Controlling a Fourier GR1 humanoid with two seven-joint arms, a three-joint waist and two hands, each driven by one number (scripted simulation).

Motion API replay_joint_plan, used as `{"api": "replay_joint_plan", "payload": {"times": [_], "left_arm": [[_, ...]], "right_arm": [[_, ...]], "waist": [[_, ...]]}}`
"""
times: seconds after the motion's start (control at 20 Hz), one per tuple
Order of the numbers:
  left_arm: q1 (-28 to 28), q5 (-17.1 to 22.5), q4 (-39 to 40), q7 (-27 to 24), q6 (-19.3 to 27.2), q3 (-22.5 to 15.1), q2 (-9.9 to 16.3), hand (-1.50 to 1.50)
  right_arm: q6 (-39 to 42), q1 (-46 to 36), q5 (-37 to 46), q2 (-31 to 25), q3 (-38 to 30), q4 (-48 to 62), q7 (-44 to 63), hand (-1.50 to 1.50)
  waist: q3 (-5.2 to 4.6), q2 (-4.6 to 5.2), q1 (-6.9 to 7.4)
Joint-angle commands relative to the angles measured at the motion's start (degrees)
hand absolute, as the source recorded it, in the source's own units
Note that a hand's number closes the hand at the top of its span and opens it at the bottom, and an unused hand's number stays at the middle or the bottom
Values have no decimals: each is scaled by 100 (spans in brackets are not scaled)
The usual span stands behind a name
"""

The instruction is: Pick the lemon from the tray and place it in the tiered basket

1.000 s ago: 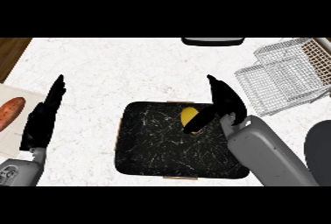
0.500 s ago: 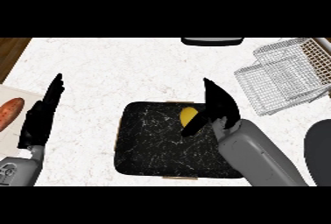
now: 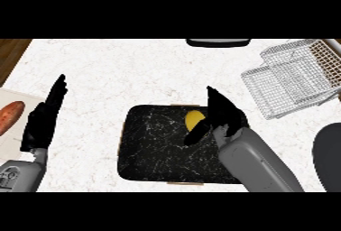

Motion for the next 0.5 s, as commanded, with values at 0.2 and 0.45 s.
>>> {"api": "replay_joint_plan", "payload": {"times": [0.2, 0.45], "left_arm": [[83, -65, -31, -62, -118, 74, -86, 0], [319, -213, -400, 5, -50, 96, -165, 0]], "right_arm": [[-42, 55, 457, 525, -131, 468, 921, -150], [163, 13, 391, 558, -611, 951, 311, -150]], "waist": [[1, 7, 38], [4, 12, 63]]}}
